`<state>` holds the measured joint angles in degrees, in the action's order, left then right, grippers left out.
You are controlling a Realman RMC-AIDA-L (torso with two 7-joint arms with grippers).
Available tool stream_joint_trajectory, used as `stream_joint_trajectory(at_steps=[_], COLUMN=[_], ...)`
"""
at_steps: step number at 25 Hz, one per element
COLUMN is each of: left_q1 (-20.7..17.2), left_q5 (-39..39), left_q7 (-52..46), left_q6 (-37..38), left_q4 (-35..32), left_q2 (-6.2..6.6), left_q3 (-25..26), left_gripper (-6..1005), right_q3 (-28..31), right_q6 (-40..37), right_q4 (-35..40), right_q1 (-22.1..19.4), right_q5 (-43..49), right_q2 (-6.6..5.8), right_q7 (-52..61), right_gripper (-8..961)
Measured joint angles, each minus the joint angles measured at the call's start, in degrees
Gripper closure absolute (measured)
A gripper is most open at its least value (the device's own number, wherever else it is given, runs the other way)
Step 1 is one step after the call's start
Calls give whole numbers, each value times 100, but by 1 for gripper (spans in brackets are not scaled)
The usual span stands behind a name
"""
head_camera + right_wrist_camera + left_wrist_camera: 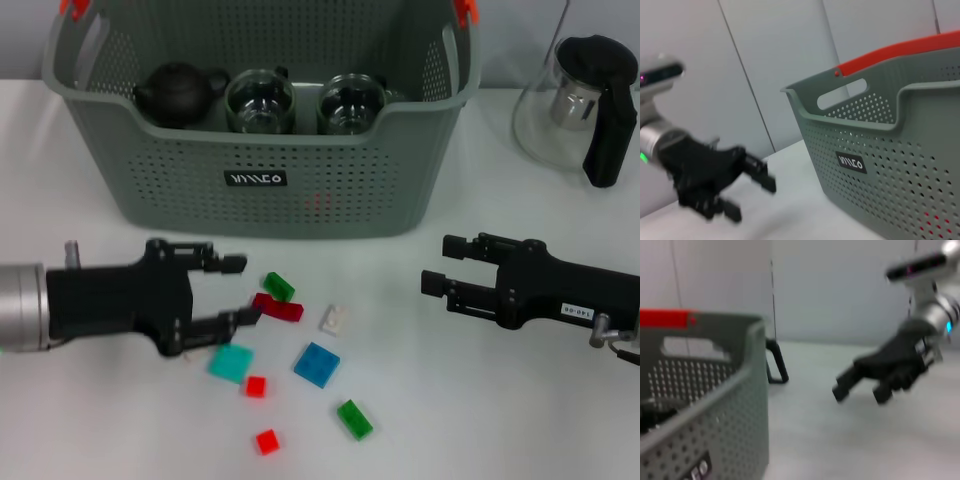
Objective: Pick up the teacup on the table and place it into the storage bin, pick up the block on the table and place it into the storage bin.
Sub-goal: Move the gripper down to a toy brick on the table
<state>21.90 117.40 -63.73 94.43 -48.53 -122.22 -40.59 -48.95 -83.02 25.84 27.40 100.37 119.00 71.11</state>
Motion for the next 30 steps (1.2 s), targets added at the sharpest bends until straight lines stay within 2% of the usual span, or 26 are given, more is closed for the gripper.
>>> stream_joint_trajectory(at_steps=[3, 10, 17, 30], left_q1=[-127, -133, -244, -395], left_q5=[211, 693, 729, 741], left_q7=[290, 263, 275, 383], left_q6=[-105, -537, -1159, -1586], left_q4=[2, 118, 196, 266], left_q2=[-63, -90, -136, -179], left_q3=[2, 1, 7, -2], left_gripper=[428, 429, 430, 432], right_q3=[0, 0, 0, 0], right_q6=[14, 69, 84, 85], right_q4=[0, 0, 0, 0], right_q1=[1, -35, -32, -7], right_q5=[1, 1, 0, 0], right_q2=[5, 20, 28, 9], right_q7=[5, 8, 9, 9], right_gripper=[240, 240, 240, 239])
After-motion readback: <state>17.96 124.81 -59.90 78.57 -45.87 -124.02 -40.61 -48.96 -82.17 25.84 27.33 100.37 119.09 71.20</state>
